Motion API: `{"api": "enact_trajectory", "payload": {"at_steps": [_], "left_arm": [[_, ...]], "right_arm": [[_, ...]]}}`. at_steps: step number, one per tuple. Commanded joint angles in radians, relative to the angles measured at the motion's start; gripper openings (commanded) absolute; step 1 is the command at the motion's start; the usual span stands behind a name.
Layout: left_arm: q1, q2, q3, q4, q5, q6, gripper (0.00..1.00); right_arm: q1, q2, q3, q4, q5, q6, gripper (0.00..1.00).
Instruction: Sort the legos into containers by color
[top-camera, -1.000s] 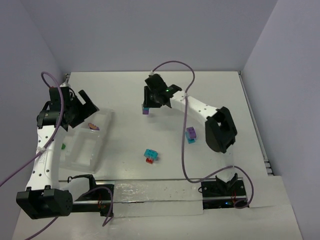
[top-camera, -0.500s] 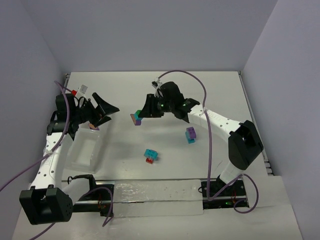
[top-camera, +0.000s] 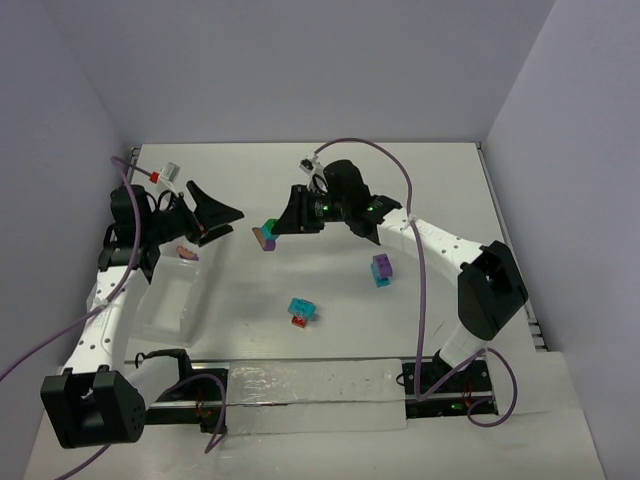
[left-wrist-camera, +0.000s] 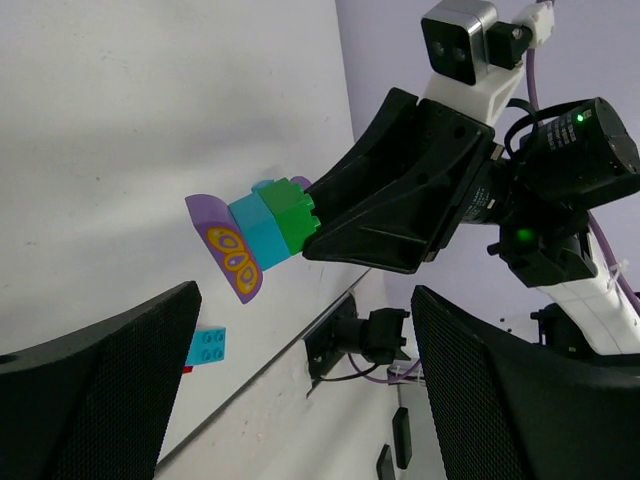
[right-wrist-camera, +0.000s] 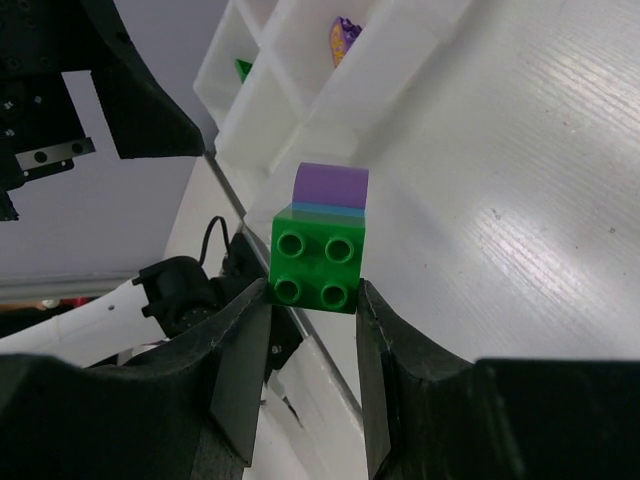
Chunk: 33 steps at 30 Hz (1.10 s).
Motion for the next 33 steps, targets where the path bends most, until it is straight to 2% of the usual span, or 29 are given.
{"api": "enact_trajectory", "payload": {"at_steps": [1, 13, 20, 29, 30, 33], "left_arm": [[-0.005, 0.014, -0.014, 0.132, 0.086, -0.036, 0.94], [-0.005, 0.034, -0.05, 0.236, 0.157, -0.056, 0.94], [-0.005, 0.025, -0.094, 0.382, 0.197, -0.112, 0.94], [-0.014, 0.025, -0.125, 0.494, 0.235, -0.158, 0.94], [-0.014, 0.025, -0.134, 0.517, 0.236, -0.173, 0.94], [-0.014, 0.03, -0.201, 0.753, 0.248, -0.358, 0.94]], "right_arm": [[-0.018, -0.069, 0.029, 0.096, -0.075, 0.033, 0.12], [-0.053, -0.08, 0.028, 0.232, -0.186, 0.142, 0.12], [-0.071, -0.089, 0.023, 0.298, -0.222, 0.198, 0.12], [-0.076, -0.072, 0.016, 0.378, -0.264, 0.256, 0.13], [-0.076, -0.073, 0.015, 0.389, -0.266, 0.263, 0.13], [-0.075, -0.076, 0.01, 0.421, -0.284, 0.283, 0.13]]}}
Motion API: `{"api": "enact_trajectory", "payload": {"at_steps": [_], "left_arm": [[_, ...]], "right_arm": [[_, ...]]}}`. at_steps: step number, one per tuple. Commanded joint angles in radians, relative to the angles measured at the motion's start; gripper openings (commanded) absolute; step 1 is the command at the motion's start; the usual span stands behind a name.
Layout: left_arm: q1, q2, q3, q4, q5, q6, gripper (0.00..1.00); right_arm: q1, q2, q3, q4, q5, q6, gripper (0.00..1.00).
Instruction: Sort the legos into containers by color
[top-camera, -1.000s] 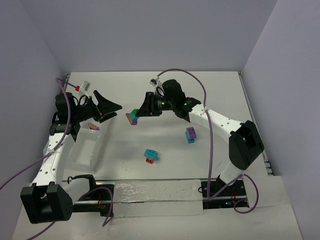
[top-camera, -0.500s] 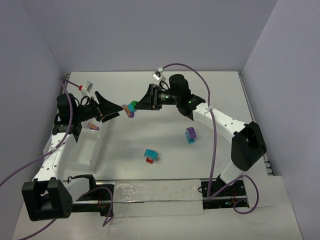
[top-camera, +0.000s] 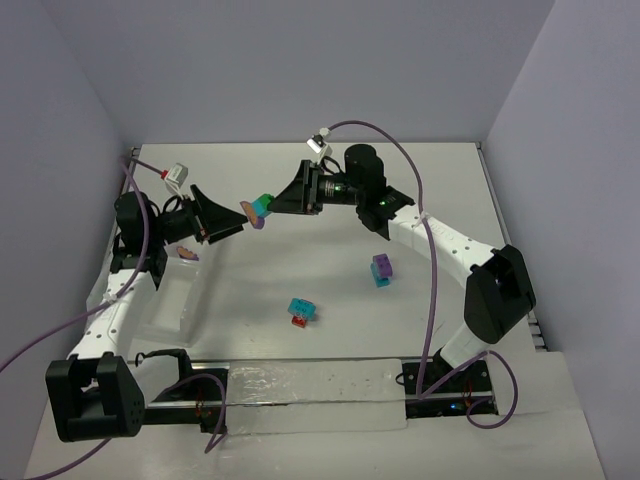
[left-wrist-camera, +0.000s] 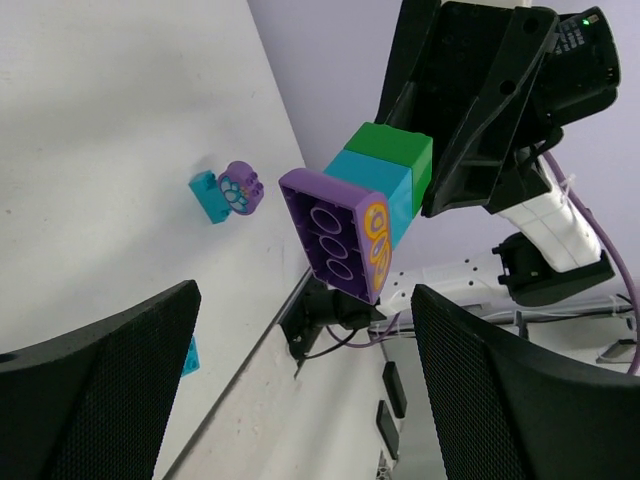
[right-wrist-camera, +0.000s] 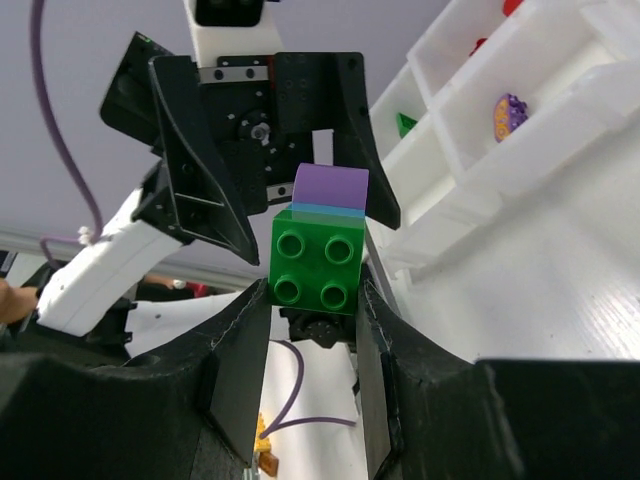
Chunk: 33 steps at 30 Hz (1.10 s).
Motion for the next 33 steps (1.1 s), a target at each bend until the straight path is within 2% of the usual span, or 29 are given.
{"api": "enact_trajectory", "payload": {"at_steps": [1, 9, 14, 33], "left_arm": [[-0.007, 0.0, -0.064, 0.346, 0.045, -0.204, 0.94], [-0.014, 0.011, -0.073, 0.455, 0.058, -0.269, 0.94], [-0.017, 0.021, -0.096, 0.606, 0.061, -0.372, 0.94], [-0.08, 0.035, -0.101, 0.614, 0.012, -0.383, 0.89]], "right_arm": [[-0.009, -0.038, 0.009, 0.115, -0.052, 0.041, 0.13], [-0.008, -0.029, -0.005, 0.128, -0.09, 0.048, 0.13], [-0.007, -0.012, -0.026, 0.186, -0.112, 0.086, 0.13], [0.013, 0.011, -0.028, 0.222, -0.141, 0.098, 0.13]]}}
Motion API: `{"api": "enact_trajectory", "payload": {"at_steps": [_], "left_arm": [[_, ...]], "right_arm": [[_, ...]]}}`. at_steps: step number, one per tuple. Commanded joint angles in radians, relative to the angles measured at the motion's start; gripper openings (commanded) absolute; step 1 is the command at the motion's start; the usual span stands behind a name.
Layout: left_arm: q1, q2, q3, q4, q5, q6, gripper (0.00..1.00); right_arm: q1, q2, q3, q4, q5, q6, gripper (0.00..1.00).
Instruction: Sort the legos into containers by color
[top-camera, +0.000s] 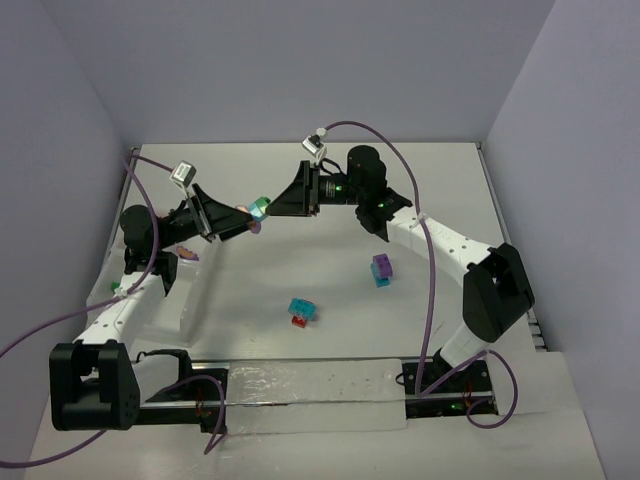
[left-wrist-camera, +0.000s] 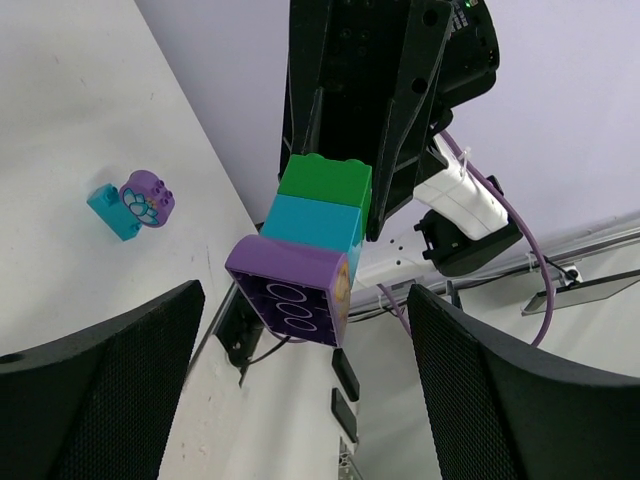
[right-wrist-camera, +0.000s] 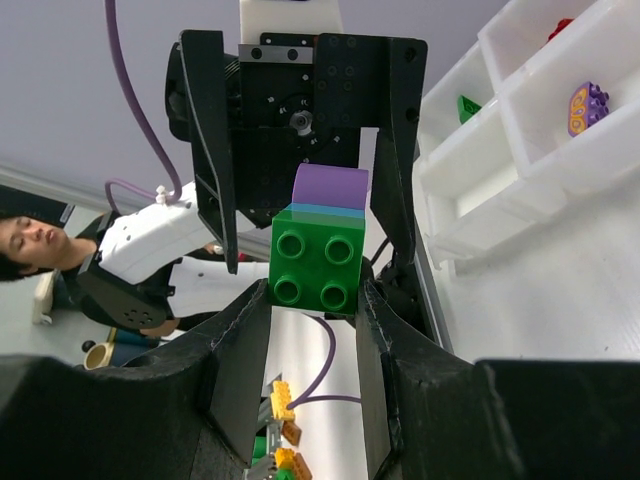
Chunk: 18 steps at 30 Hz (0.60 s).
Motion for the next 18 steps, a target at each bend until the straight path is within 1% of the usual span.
{"api": "enact_trajectory", "payload": {"at_steps": [1, 4, 9, 13, 18], "left_arm": [[-0.008, -0.02, 0.001, 0.028, -0.023, 0.029, 0.89], [-0.008, -0.048, 0.005, -0.027, -0.043, 0.065, 0.86], [-0.01, -0.052, 0.011, -0.024, -0.045, 0.06, 0.84], [-0.01, -0.044, 0.013, -0.005, -0.036, 0.048, 0.85], [-0.014, -0.057, 0.027, -0.029, -0.036, 0.067, 0.85]], "right_arm": [[0.008, 0.001, -0.006, 0.081, -0.019, 0.015, 0.13], [0.011, 0.002, -0.011, 0.09, -0.017, 0.021, 0.14], [0.014, 0.005, -0.012, 0.085, -0.02, 0.016, 0.14], [0.016, 0.003, -0.012, 0.073, -0.02, 0.009, 0.14], [0.019, 0.005, -0.017, 0.076, -0.02, 0.009, 0.14]]}}
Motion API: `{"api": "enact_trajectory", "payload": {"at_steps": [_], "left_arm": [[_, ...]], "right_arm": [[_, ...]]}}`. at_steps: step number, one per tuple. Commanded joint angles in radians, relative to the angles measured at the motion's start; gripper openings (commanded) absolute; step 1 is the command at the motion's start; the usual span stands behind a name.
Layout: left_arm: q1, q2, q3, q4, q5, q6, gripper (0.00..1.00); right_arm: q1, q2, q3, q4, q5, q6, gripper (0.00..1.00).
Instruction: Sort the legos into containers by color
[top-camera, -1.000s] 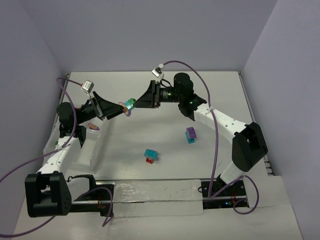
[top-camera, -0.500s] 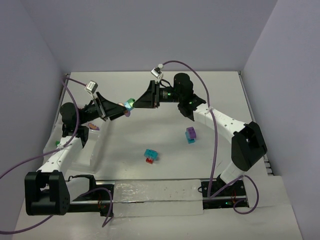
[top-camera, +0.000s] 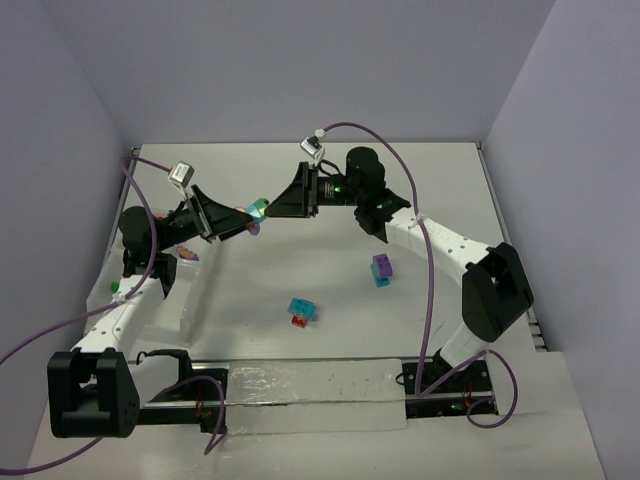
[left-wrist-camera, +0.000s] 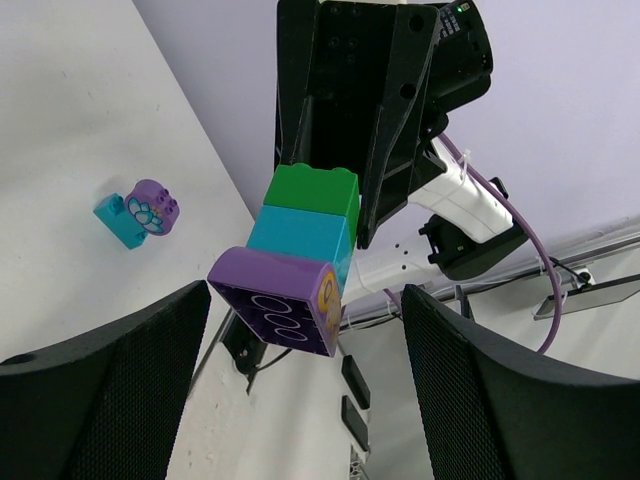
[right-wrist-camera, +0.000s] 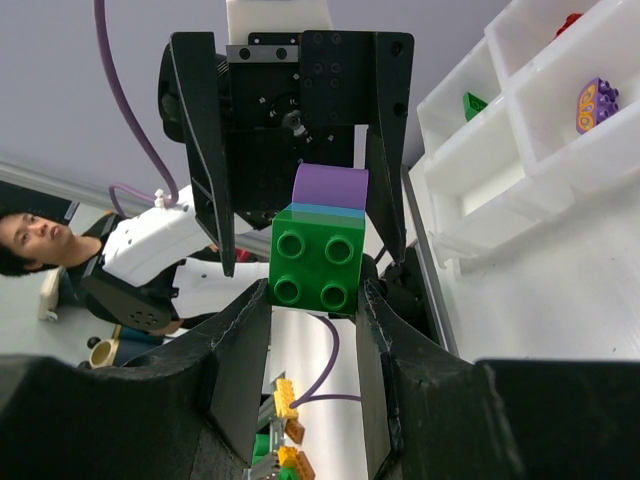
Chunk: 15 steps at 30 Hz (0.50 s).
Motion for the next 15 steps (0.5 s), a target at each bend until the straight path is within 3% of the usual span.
{"api": "enact_trajectory", "payload": {"at_steps": [1, 6, 12, 15], "left_arm": [[-0.009, -0.021, 0.033, 0.001, -0.007, 0.037, 0.84], [-0.015, -0.021, 0.045, 0.0, 0.01, 0.043, 0.82], [-0.016, -0.033, 0.042, 0.0, 0.001, 0.043, 0.69], [-0.016, -0.03, 0.045, -0.002, -0.006, 0.043, 0.53]], "right_arm": [[0.011, 0.004, -0.007, 0.056, -0.018, -0.005, 0.14], [0.015, 0.019, 0.005, 0.062, -0.025, 0.007, 0.14], [0.018, 0.038, 0.019, 0.064, -0.027, 0.015, 0.14], [0.022, 0.045, 0.021, 0.068, -0.033, 0.017, 0.14]]}}
